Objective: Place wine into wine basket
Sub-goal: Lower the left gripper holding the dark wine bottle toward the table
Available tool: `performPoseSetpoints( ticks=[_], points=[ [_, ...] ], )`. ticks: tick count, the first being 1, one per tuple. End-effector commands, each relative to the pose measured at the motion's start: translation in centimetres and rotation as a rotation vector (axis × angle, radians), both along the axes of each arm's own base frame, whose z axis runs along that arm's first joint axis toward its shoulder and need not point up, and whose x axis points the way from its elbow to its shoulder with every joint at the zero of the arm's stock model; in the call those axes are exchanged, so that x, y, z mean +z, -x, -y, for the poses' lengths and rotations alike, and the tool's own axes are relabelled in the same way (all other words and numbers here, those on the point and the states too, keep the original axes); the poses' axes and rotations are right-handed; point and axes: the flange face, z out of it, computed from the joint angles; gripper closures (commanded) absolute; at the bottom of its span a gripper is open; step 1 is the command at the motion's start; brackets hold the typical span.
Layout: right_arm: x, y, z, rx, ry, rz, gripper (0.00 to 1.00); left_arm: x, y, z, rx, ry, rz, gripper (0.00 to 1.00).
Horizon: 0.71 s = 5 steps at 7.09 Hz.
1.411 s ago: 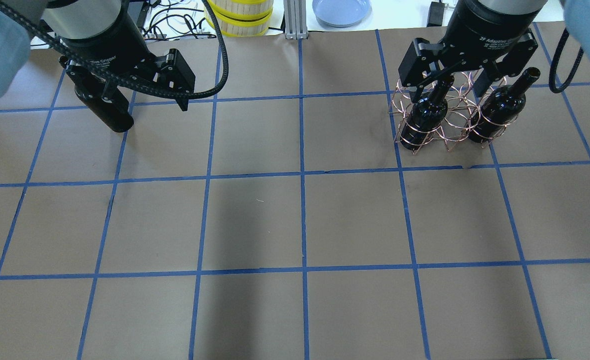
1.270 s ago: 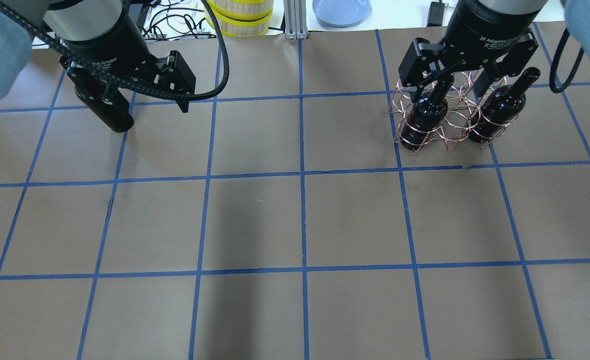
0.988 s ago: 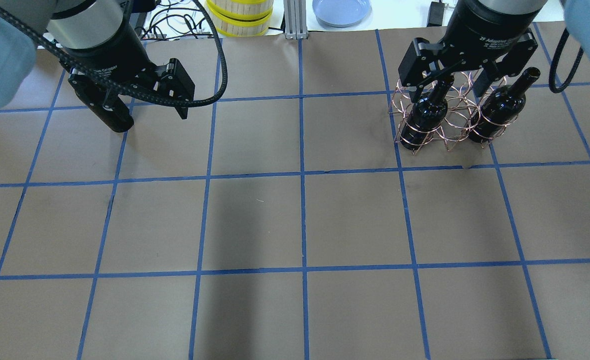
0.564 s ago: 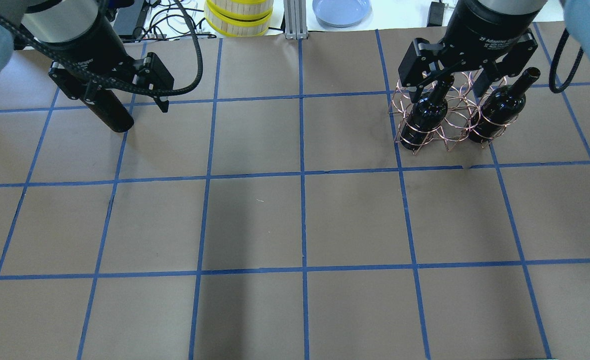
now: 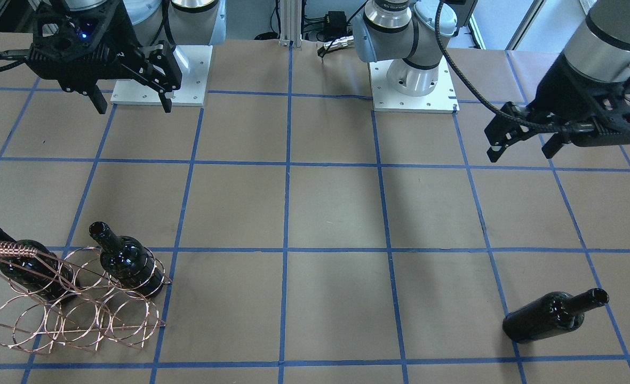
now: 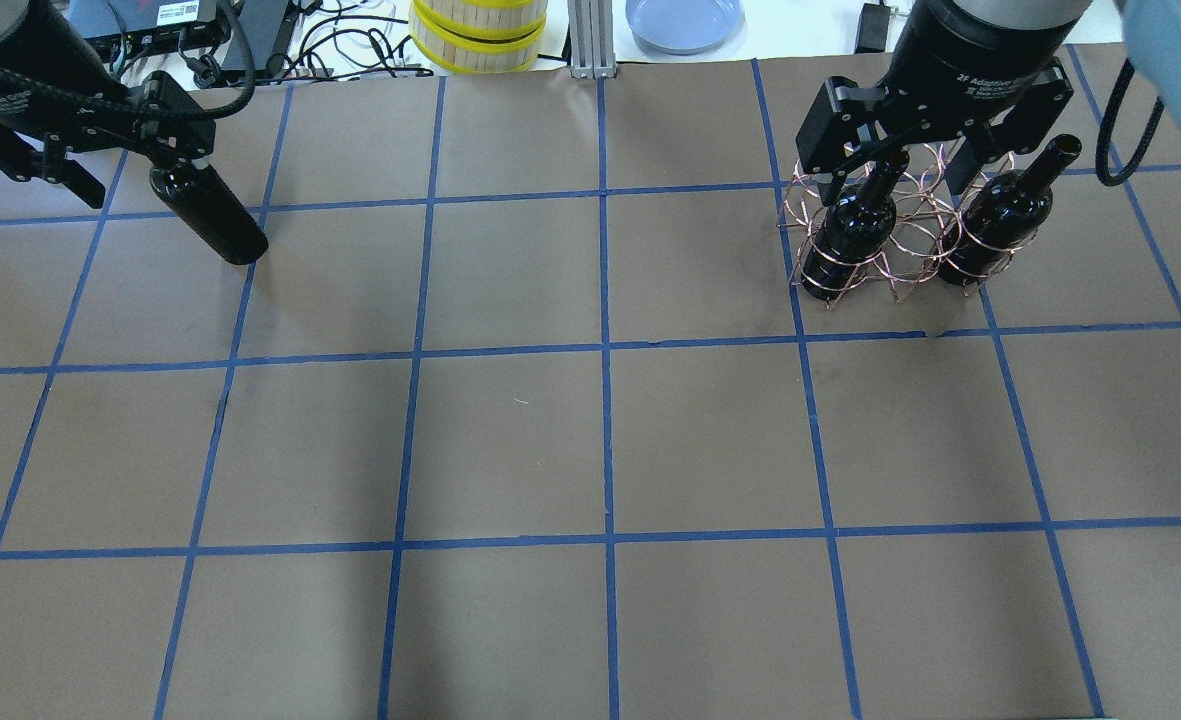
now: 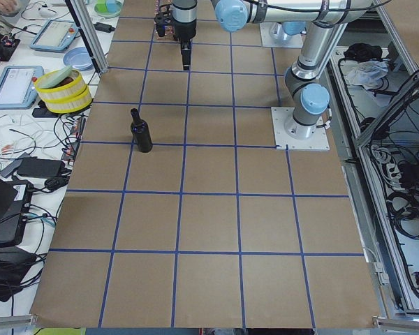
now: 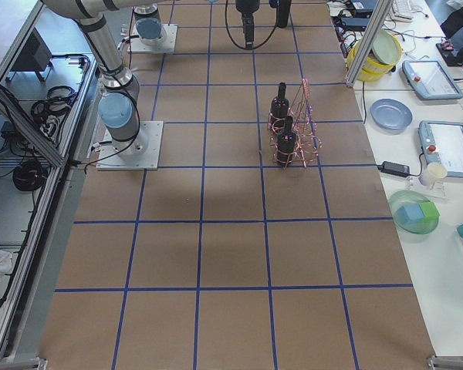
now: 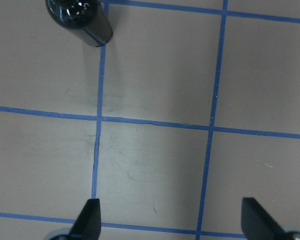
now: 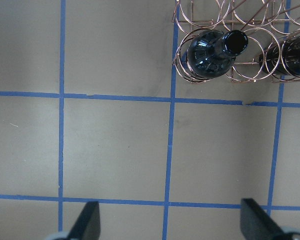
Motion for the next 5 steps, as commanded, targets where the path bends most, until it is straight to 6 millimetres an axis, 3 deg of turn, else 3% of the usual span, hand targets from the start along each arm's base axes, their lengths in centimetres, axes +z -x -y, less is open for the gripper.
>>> performPoseSetpoints(
  ticks=[1,3,5],
  points=[
    [0.4,0.1,-0.5,0.000,0.003,-0.006,0.00,-2.5,-4.8,3.2,-0.059,0.027,0.027,0.00],
    [0.6,0.0,-0.6,0.002,0.009,-0.001,0.00,-5.2,-6.2,7.1,-0.119,0.119,0.069,0.00],
    [1.5,0.1,-1.2,0.009,0.033,-0.002,0.00,-7.2,-8.0,8.7,-0.216,0.105,0.079,0.00]
  ],
)
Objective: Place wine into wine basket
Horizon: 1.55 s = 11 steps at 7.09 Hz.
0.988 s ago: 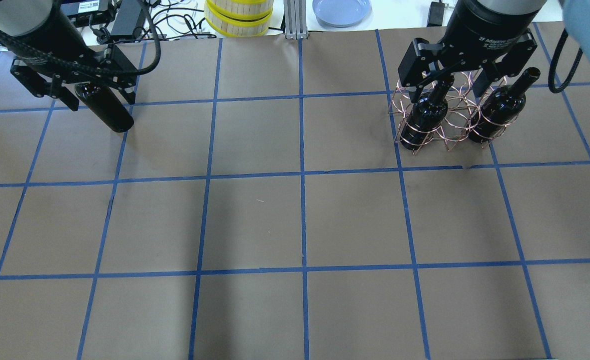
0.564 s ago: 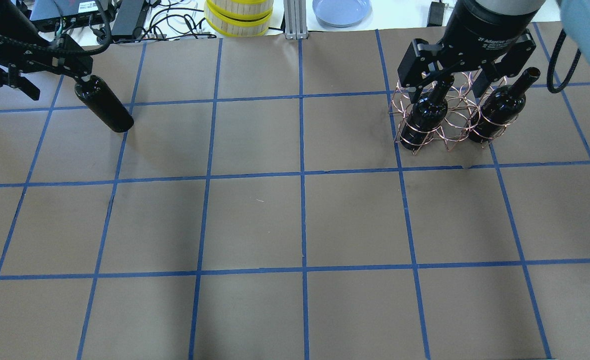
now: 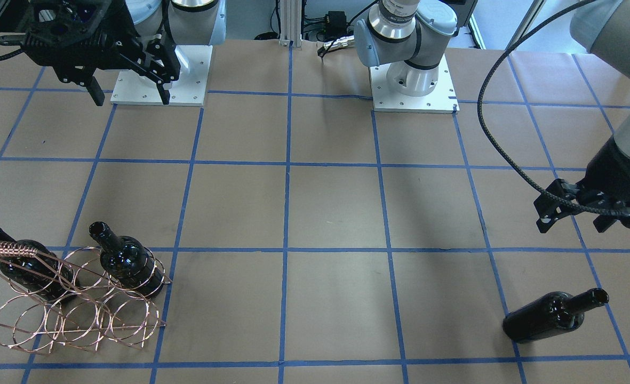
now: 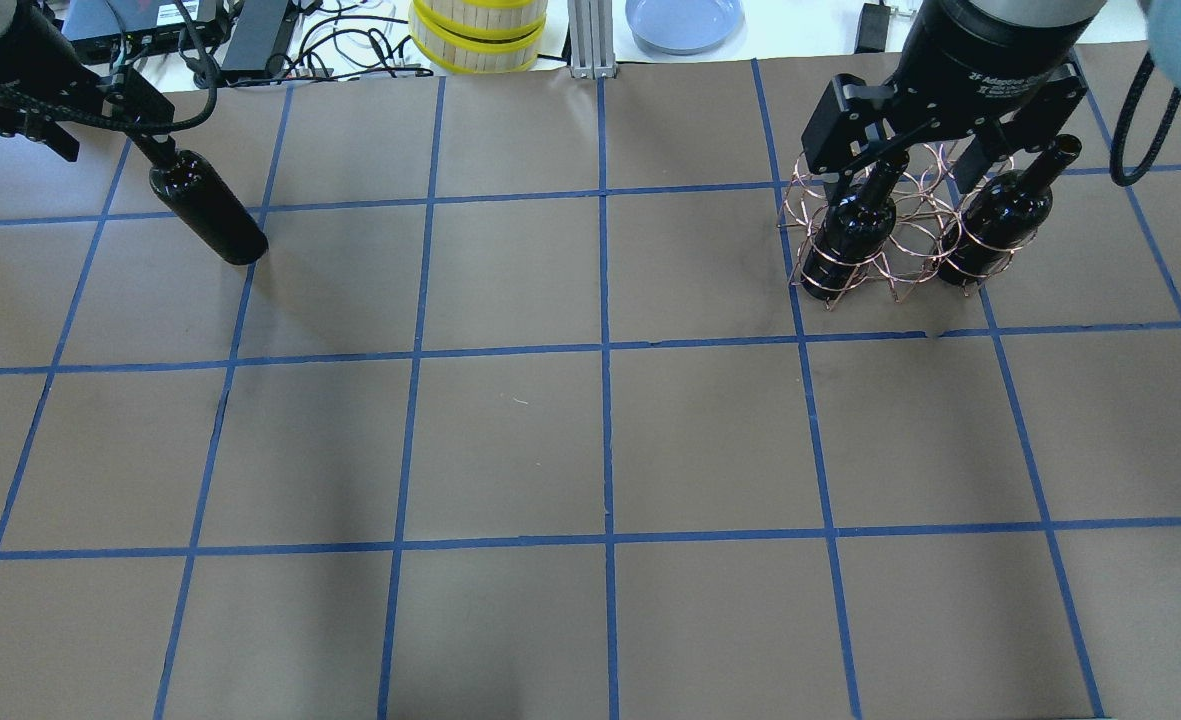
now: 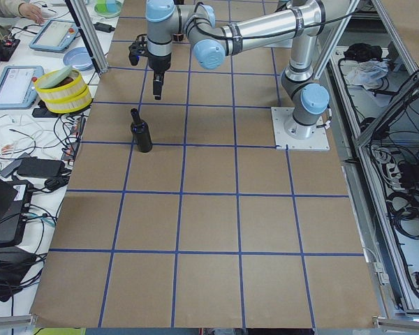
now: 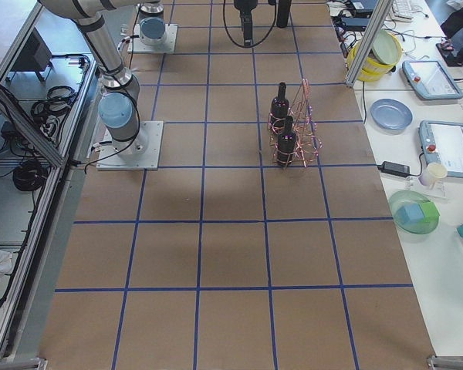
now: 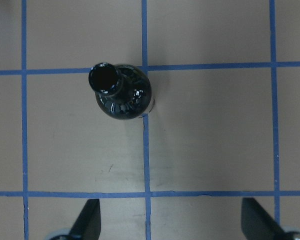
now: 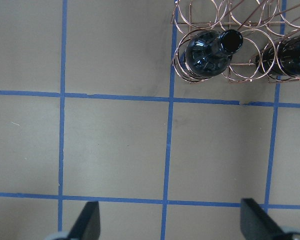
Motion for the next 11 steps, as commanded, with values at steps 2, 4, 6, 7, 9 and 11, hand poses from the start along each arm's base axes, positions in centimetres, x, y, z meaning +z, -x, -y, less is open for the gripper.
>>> performPoseSetpoints(
  ticks=[2,4,6,7,9,11],
  points=[
    [0.7,0.3,-0.7,-0.008,0.013,-0.017,0.00,-4.0,-4.2,3.0,-0.079,0.008,0.014,0.00],
    [3.1,0.4,-5.4,-0.005,-0.020,-0.016,0.00,-5.2,-4.6,3.7,-0.079,0.005,0.015,0.00],
    [6.6,1.7,-8.2,-0.016,0.046,-0.092,0.00,-6.1,-4.8,5.0,-0.086,0.068,0.003,0.00],
    [6.9,2.6,-9.6,-0.033,0.053,-0.190,0.00,-6.2,-4.8,5.2,-0.088,0.079,0.002,0.00],
    [4.0,1.4,-7.5,-0.021,-0.094,-0.083,0.00,-6.7,-4.9,5.6,-0.089,0.085,0.004,0.01],
    [3.2,1.5,-6.1,-0.024,-0.125,-0.062,0.00,-7.1,-5.1,5.9,-0.114,0.091,0.015,0.04]
  ],
)
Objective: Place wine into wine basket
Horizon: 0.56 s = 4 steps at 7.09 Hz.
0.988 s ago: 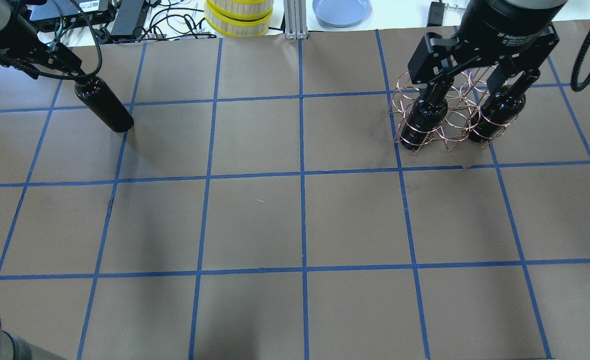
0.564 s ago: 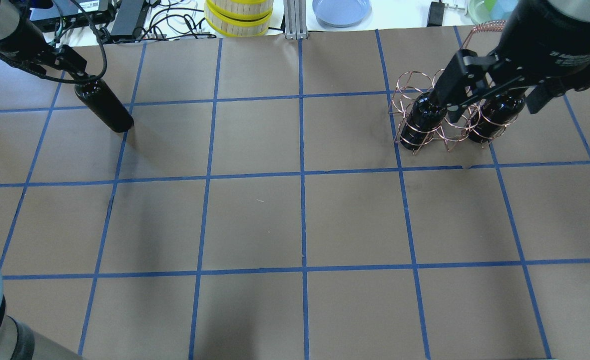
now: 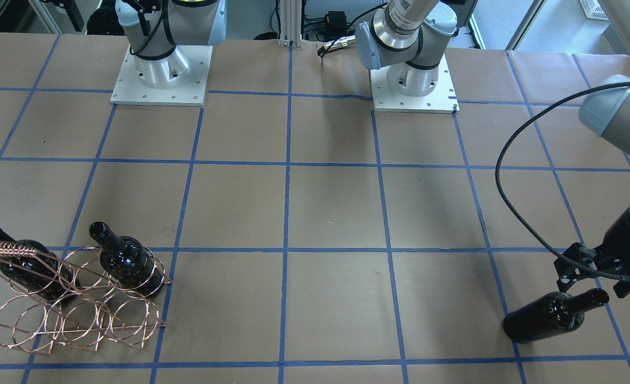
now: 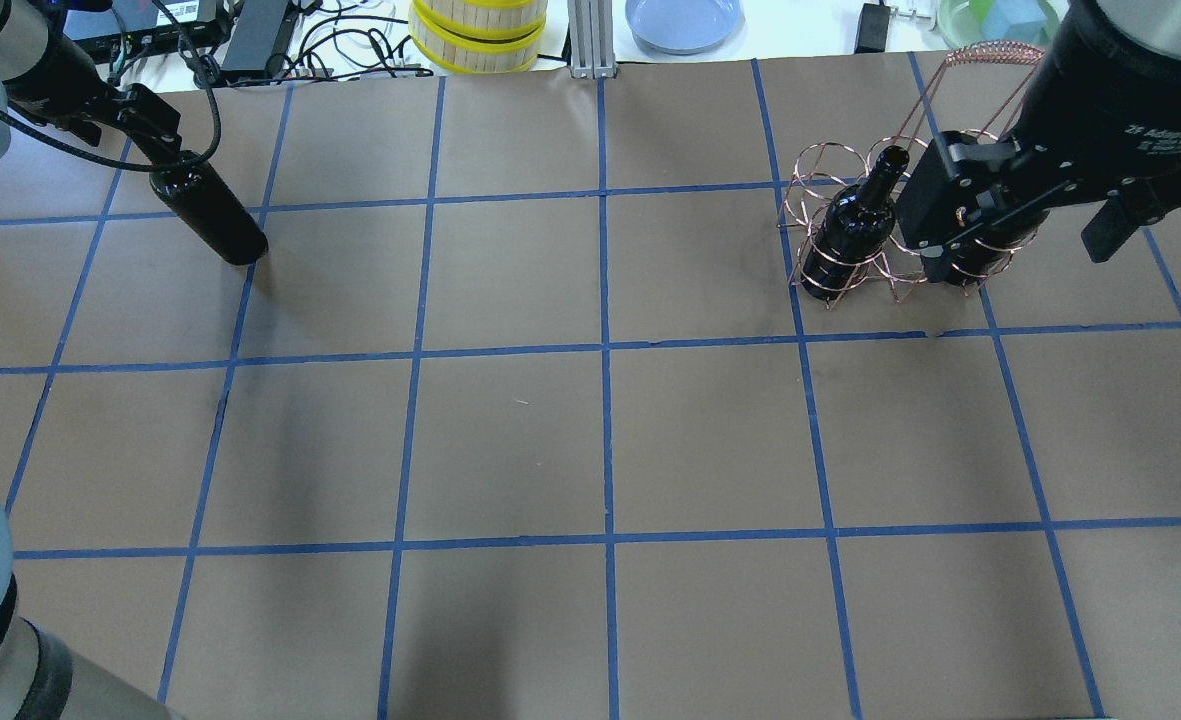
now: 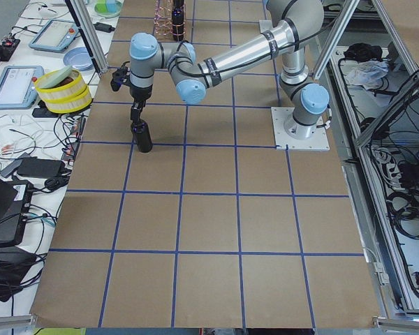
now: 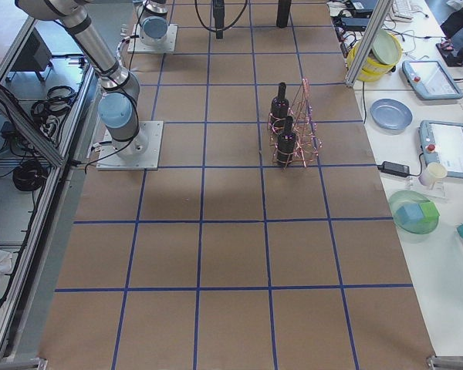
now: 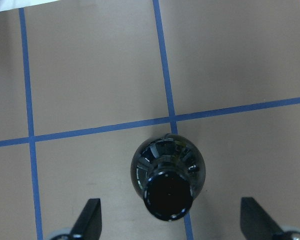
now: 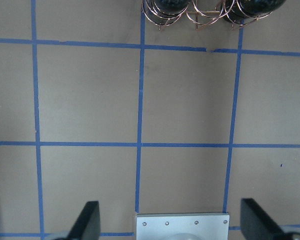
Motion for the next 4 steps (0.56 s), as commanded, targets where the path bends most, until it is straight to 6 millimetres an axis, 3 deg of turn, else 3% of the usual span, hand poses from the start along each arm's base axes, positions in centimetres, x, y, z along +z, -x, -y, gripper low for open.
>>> performPoseSetpoints(
  ticks=[1,4],
  points=[
    [-1.7,-0.2,3.0,-0.020,-0.046,0.061,0.00,-0.4,-0.1,0.2,-0.013,-0.001,0.004,0.06],
    [-2.3,-0.4,6.4,-0.055,0.051,0.080,0.00,-0.4,-0.3,0.5,-0.012,0.027,0.014,0.25]
  ],
)
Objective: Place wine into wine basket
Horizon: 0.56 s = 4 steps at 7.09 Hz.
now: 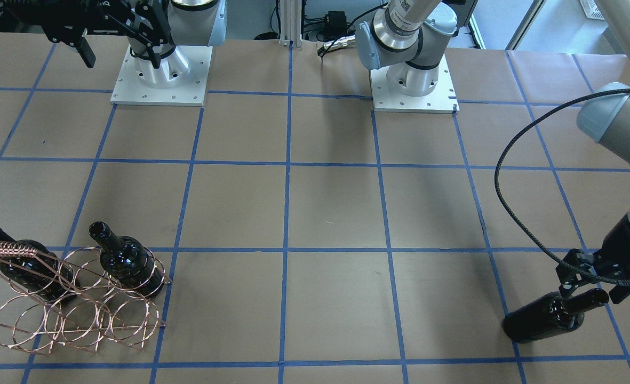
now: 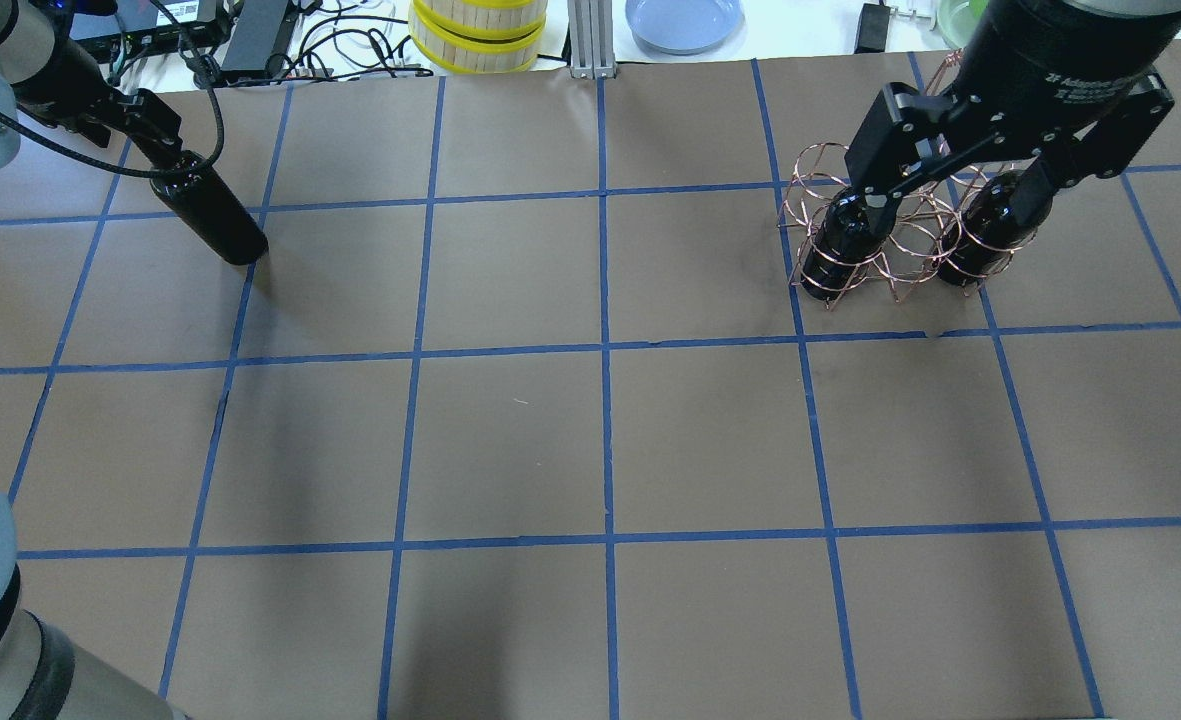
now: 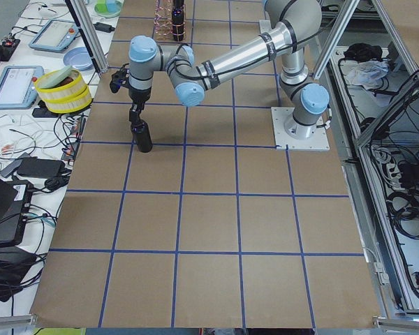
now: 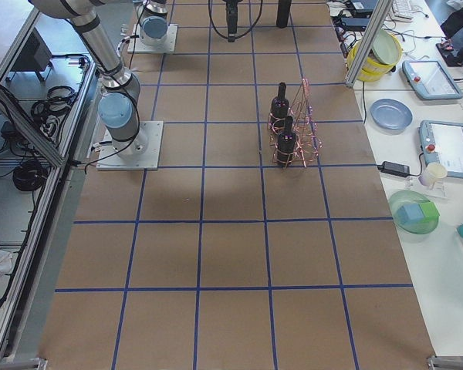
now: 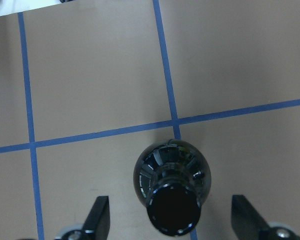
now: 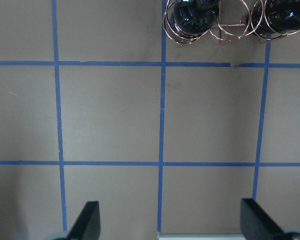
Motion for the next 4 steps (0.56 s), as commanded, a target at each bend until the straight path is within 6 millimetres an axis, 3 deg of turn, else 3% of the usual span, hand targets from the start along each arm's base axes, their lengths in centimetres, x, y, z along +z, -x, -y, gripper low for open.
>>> performPoseSetpoints(
  ticks=[1,2,4],
  points=[
    [-0.4,0.1,1.6,-0.031,0.030,0.003,0.00,0.2,-0.1,0.3,0.000,0.032,-0.001,0.25],
    [0.0,0.0,2.2,-0.025,0.076,0.018,0.00,0.2,0.0,0.4,-0.005,0.043,-0.020,0.25],
    [-0.9,-0.1,2.8,-0.024,0.076,0.005,0.00,0.1,0.0,0.4,-0.001,0.041,-0.025,0.26]
  ],
)
